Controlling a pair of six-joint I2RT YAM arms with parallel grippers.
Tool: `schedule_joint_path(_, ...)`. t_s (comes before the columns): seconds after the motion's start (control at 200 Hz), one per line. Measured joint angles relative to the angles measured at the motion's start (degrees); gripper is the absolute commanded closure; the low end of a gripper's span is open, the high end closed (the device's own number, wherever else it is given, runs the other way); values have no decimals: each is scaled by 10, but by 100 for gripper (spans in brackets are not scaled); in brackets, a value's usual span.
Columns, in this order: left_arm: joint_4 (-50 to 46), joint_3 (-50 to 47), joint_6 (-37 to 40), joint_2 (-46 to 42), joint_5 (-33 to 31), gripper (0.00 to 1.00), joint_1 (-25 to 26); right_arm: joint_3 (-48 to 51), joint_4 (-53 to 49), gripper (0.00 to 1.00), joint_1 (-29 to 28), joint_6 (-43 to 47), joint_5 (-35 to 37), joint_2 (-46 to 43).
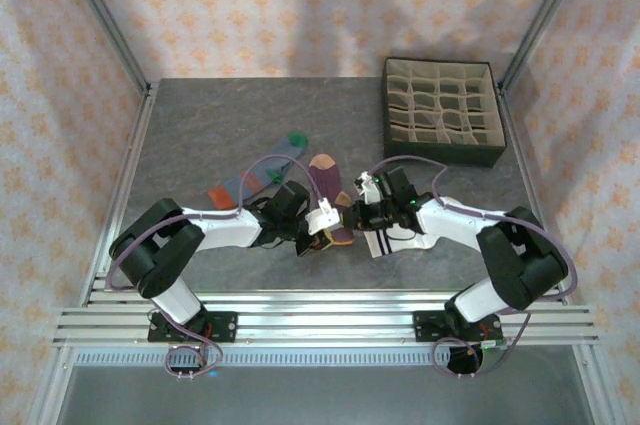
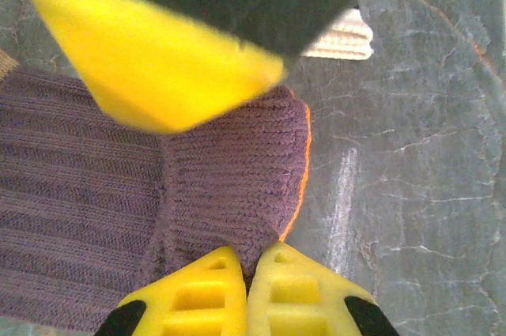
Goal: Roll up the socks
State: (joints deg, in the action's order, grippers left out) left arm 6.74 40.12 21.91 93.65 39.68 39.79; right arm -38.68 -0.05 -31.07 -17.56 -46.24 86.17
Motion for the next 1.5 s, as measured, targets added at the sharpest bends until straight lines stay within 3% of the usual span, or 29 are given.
schedule_joint_path(0.28, -37, 24, -22, 24, 67, 100, -20, 2, 48, 59, 0, 15, -61, 59)
schedule_joint_path(0.871, -78, 83, -143, 99, 172, 100, -90, 19, 48, 60, 0, 86, -56, 56)
schedule_joint_path(0.926, -78, 83, -151, 99, 174, 100, -92, 18, 46, 64, 0, 92, -50, 56)
schedule_joint_path(1.081, -74, 83, -170, 101, 177, 100, -96, 15, 33, 90, 0, 104, -22, 56)
schedule_joint_path(1.181, -67, 81, -172, 101, 172, 84, -98, -4, 5, 99, -1, 102, 1, 56)
schedule_joint_path(1.271, -50, 69, -171, 90, 148, 75, -99, -34, -35, 100, -2, 99, 23, 67)
schedule_joint_path(1.396, -38, 32, -149, 36, 88, 74, -100, -89, -105, 100, -3, 99, 40, 100)
schedule_joint_path(1.501, -4, -19, -120, -33, 32, 68, -99, -137, -163, 100, -2, 99, 54, 130)
